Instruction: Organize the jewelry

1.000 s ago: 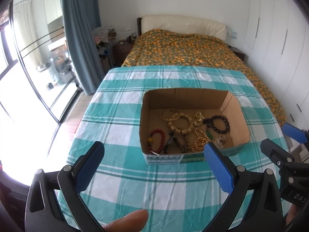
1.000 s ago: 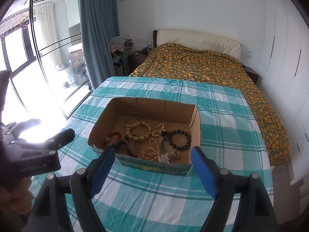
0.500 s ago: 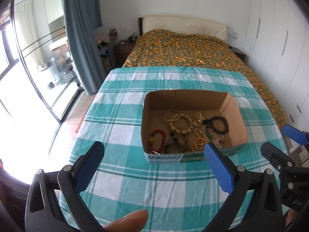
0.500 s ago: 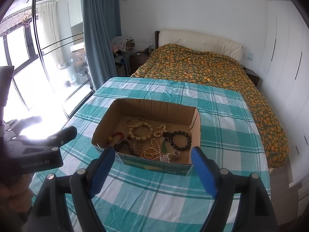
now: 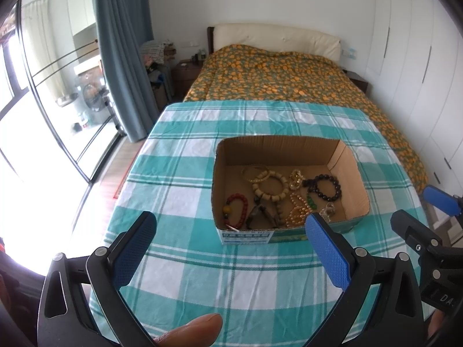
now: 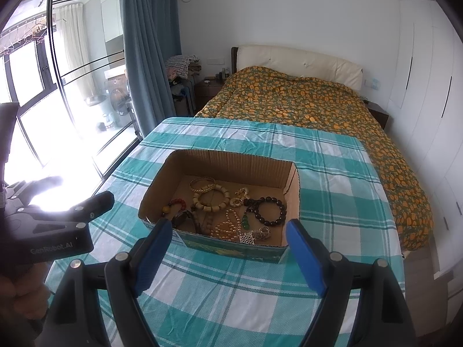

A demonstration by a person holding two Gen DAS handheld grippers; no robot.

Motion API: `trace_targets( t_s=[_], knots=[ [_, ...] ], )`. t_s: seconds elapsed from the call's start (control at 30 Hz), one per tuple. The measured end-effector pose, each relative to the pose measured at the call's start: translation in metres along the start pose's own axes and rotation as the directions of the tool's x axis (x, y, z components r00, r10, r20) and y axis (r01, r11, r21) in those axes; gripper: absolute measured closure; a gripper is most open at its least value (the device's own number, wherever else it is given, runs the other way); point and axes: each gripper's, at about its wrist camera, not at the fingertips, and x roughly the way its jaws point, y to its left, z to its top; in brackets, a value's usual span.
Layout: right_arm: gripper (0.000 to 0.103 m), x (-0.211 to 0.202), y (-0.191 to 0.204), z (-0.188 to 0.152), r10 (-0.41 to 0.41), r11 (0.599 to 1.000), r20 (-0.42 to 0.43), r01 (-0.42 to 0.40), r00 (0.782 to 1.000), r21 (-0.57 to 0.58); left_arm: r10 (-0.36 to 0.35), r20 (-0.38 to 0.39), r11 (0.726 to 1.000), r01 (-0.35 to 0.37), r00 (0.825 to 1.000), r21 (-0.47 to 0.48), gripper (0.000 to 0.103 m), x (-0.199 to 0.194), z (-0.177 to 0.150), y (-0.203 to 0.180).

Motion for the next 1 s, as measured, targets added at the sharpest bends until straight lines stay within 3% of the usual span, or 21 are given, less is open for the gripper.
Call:
trace_targets(
  t_s=[1.0],
  knots=[
    [0.020, -0.0088, 0.0061, 0.0026, 0.005, 1.000, 0.007, -0.005, 1.000, -0.003, -0.008, 0.006, 1.000, 0.008, 1.000, 0.003, 0.000, -0.0056, 0.0039, -0.0014]
  ],
)
